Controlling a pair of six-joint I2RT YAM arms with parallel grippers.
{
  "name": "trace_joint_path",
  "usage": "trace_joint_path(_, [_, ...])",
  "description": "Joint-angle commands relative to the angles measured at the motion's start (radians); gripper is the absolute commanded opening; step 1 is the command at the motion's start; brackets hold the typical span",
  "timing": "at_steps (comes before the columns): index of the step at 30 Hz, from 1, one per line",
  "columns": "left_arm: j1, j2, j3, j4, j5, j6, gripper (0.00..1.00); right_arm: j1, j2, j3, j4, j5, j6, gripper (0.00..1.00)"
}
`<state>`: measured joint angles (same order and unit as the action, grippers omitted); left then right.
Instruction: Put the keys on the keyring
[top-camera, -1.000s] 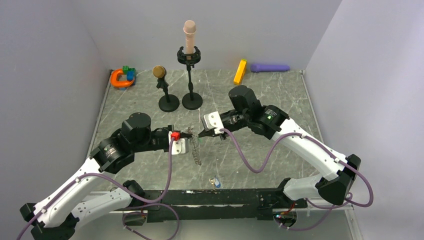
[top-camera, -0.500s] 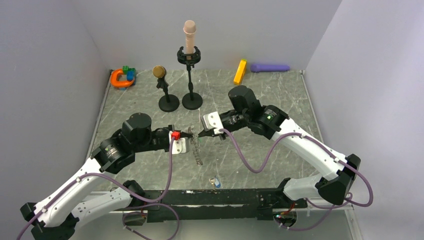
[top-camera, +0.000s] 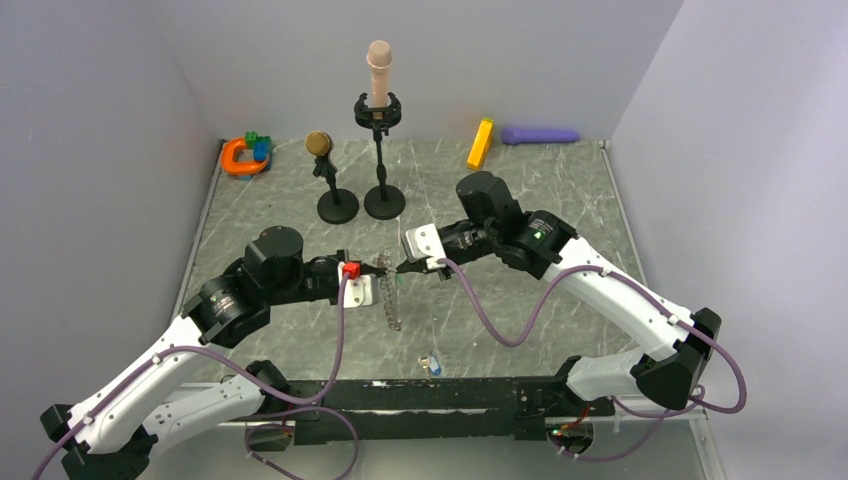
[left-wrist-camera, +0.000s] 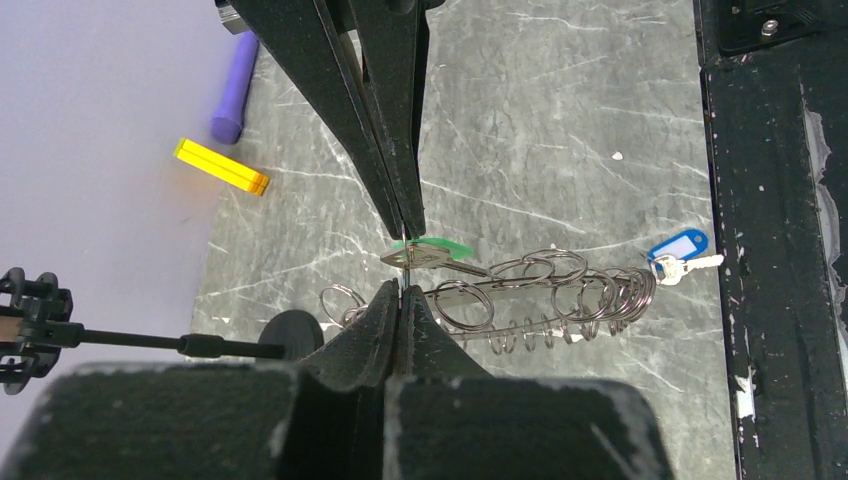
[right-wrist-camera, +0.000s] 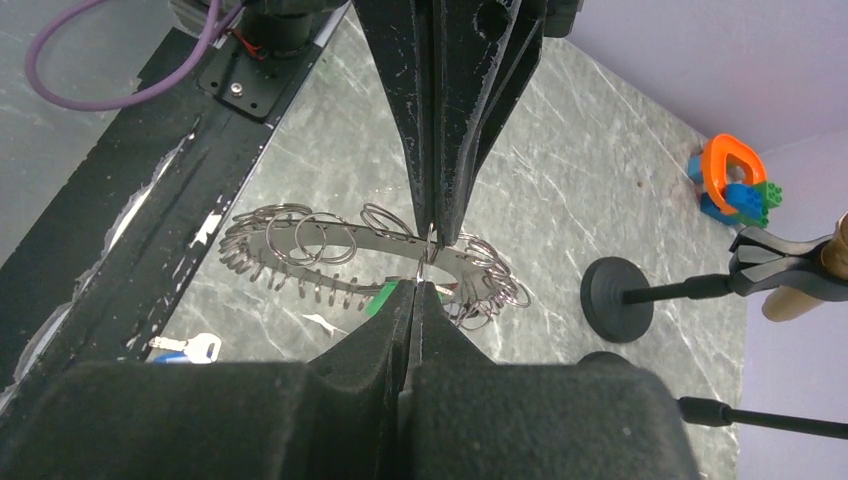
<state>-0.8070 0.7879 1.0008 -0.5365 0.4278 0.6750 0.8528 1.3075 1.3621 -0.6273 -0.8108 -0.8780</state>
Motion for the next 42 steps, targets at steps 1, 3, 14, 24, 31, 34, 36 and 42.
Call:
trace_joint_path(1, [-0.008, -0.018, 0.000, 0.058, -0.004, -0.015, 0.00, 0.006, -0.016, -0.008, 0.006, -0.007, -0.026, 0.00])
trace_joint_path(3, [-0.007, -0.018, -0.002, 0.065, -0.004, -0.019, 0.00, 0.008, -0.017, -0.009, 0.007, -0.013, -0.029, 0.00])
trace_joint_path(14, [-0.007, -0.029, -0.007, 0.060, -0.004, -0.034, 0.00, 0.010, -0.027, -0.008, -0.022, 0.004, -0.058, 0.00])
trace_joint_path(24, [-0.007, -0.023, -0.005, 0.070, 0.003, -0.049, 0.00, 0.015, -0.026, -0.018, -0.001, -0.011, -0.060, 0.00])
trace_joint_path(31, [-0.007, -0.025, -0.005, 0.066, 0.011, -0.049, 0.00, 0.017, -0.026, -0.023, 0.029, 0.019, -0.048, 0.00])
trace_joint_path(34, [-0.008, -0.025, -0.009, 0.068, 0.012, -0.048, 0.00, 0.017, -0.026, -0.023, 0.029, 0.025, -0.047, 0.00])
trace_joint_path(36, [-0.007, -0.023, -0.008, 0.067, 0.012, -0.048, 0.00, 0.016, -0.027, -0.023, 0.033, 0.027, -0.046, 0.00])
trace_joint_path(42, [-0.007, -0.023, -0.009, 0.067, 0.012, -0.046, 0.00, 0.017, -0.024, -0.020, 0.032, 0.023, -0.043, 0.00])
